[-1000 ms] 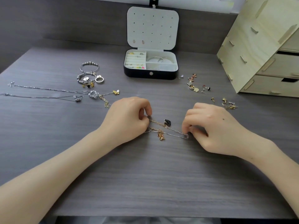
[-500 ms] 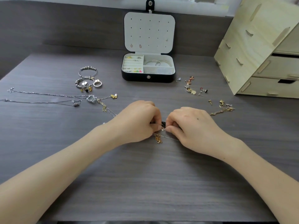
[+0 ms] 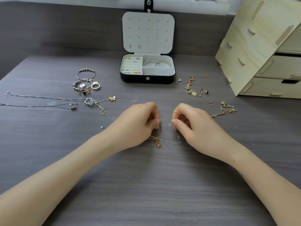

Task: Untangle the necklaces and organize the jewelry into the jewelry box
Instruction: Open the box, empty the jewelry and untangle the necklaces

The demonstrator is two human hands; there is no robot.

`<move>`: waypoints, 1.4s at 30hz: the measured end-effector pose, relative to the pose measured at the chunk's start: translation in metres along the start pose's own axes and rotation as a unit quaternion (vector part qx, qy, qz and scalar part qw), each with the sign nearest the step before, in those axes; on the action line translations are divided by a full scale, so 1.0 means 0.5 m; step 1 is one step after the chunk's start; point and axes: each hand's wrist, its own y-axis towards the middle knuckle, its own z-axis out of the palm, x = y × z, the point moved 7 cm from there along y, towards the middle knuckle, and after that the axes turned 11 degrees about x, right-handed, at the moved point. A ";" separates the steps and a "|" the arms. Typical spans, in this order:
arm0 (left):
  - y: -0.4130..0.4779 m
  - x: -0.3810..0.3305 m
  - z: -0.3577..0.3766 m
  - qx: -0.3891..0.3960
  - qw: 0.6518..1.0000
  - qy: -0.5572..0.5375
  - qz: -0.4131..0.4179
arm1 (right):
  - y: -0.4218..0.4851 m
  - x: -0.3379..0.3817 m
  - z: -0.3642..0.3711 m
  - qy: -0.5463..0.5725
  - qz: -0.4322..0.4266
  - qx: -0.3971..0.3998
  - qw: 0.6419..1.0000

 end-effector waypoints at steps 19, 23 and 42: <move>-0.002 0.035 -0.059 -0.135 0.990 -0.036 0.004 | 0.000 0.016 -0.011 -0.123 -0.044 -0.088 0.987; -0.039 0.016 -0.048 -0.094 0.995 0.003 0.041 | -0.011 0.041 0.013 -0.074 -0.085 -0.002 0.994; -0.091 0.016 0.002 -0.044 0.990 0.064 0.117 | 0.005 0.037 -0.005 -0.030 -0.038 0.050 0.998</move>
